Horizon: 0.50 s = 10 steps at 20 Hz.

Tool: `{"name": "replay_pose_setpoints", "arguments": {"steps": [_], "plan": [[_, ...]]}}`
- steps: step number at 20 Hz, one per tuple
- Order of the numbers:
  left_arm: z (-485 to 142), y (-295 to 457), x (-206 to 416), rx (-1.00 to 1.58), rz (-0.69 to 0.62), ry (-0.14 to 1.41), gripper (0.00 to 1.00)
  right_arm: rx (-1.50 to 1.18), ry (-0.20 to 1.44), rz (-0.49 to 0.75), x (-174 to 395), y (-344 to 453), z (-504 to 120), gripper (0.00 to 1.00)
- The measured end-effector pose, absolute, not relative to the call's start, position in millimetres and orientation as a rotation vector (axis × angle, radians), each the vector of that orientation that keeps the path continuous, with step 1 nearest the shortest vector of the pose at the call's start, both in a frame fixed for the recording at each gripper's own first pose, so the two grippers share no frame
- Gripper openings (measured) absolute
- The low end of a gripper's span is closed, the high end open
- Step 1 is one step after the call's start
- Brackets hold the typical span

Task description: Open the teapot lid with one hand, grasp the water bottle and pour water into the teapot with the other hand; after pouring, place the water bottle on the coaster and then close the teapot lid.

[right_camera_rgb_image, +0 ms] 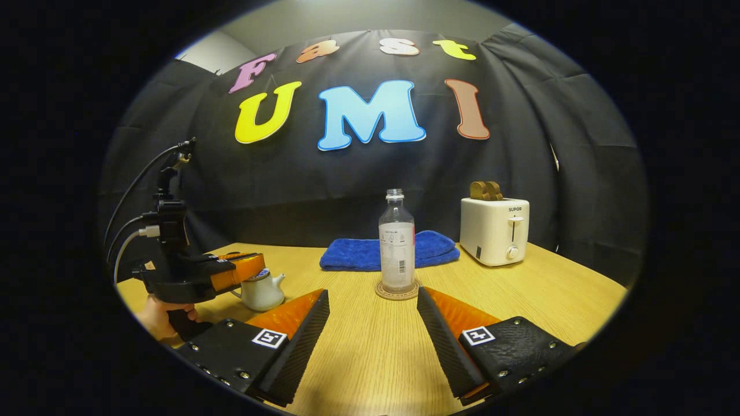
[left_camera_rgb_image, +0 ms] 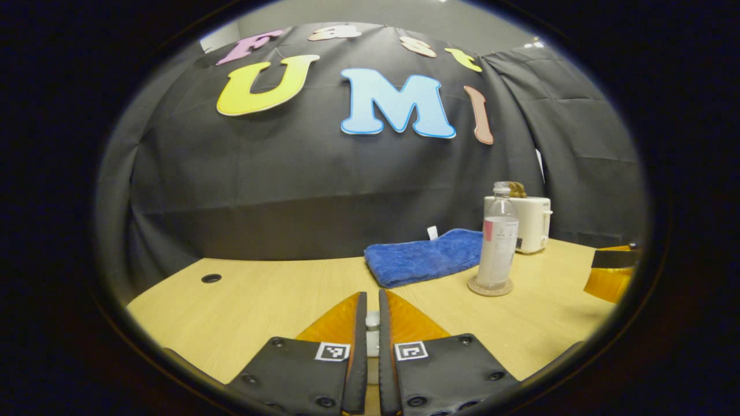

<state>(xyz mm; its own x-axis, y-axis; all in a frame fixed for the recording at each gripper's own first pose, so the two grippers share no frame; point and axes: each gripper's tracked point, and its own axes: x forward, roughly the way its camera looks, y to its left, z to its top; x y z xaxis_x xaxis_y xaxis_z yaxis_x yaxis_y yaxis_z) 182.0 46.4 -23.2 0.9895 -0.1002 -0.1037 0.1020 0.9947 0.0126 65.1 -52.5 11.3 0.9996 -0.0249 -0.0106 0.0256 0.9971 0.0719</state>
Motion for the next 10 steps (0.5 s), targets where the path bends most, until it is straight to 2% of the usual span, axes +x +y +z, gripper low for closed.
{"name": "replay_pose_setpoints", "arguments": {"steps": [3,4,5,10], "plan": [[-24,45,179,0.02,-0.099,0.11,0.19,0.059,0.01,-0.023,65,-50,11,0.95],[-22,46,179,0.025,-0.095,0.106,0.26,0.053,0.01,-0.023,66,-50,10,0.95],[-22,46,175,0.03,-0.09,0.101,0.28,0.046,0.013,-0.026,66,-50,9,0.95],[-19,51,158,0.005,-0.058,0.079,0.28,0.02,0.01,-0.026,65,-47,9,0.95]]}}
